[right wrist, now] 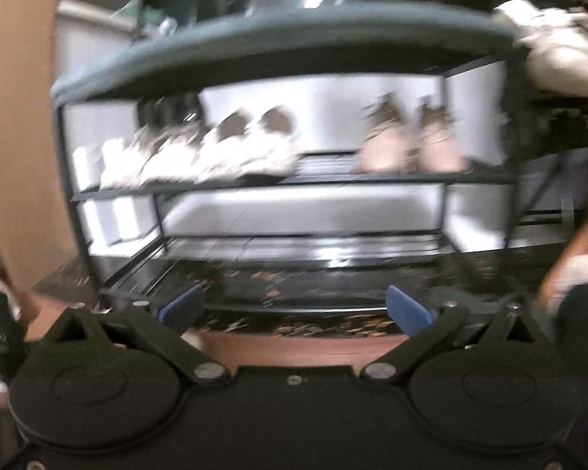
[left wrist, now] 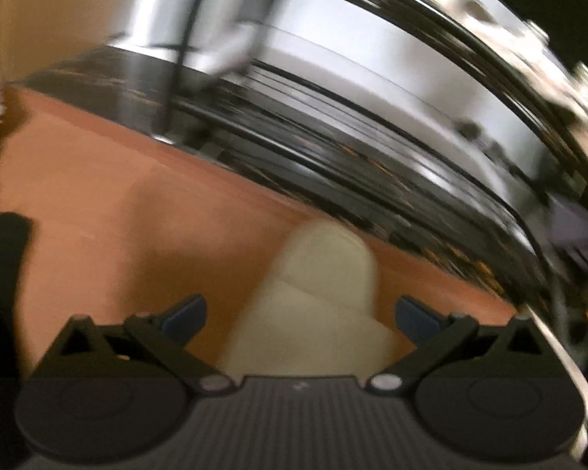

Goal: Organize scattered shoes
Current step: 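Return the left tool to the pile and grasp a second cream slipper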

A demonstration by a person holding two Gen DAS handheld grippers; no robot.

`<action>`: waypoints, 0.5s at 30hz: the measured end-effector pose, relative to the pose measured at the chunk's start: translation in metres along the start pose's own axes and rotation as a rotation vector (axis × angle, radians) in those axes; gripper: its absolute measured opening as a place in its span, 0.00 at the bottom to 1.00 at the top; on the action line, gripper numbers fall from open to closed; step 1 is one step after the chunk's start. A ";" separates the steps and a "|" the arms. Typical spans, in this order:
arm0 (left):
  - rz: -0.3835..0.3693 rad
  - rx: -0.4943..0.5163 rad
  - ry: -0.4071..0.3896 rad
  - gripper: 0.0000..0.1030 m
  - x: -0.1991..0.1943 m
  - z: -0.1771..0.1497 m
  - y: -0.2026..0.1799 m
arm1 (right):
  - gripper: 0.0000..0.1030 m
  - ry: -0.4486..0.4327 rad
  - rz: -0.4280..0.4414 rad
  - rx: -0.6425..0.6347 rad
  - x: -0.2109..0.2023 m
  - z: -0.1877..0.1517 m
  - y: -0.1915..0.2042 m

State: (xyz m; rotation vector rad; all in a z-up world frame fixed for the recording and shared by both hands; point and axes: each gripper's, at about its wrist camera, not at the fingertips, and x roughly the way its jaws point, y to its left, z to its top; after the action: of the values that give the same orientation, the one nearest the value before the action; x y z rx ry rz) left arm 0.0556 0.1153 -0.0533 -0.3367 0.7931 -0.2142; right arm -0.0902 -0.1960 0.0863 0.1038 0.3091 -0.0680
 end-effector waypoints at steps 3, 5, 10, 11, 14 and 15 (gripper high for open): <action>-0.091 0.189 0.027 0.99 -0.002 -0.018 -0.047 | 1.00 0.003 -0.032 0.097 -0.008 -0.001 -0.027; -0.157 0.311 0.051 0.99 -0.003 -0.033 -0.075 | 1.00 0.019 -0.044 0.155 -0.007 -0.002 -0.041; -0.252 0.699 0.090 0.99 -0.006 -0.084 -0.148 | 1.00 0.052 -0.012 0.257 -0.007 -0.009 -0.066; -0.245 0.744 0.089 0.99 -0.006 -0.090 -0.154 | 1.00 0.054 -0.005 0.262 -0.009 -0.012 -0.069; -0.249 0.791 0.117 0.99 0.002 -0.103 -0.172 | 1.00 0.061 0.001 0.279 -0.010 -0.018 -0.080; -0.256 0.776 0.129 0.99 0.007 -0.102 -0.176 | 1.00 0.063 -0.001 0.289 -0.009 -0.019 -0.083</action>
State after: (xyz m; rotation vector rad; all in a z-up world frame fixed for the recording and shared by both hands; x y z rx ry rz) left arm -0.0246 -0.0716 -0.0584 0.3154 0.7334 -0.7624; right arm -0.1115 -0.2759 0.0631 0.3927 0.3611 -0.1100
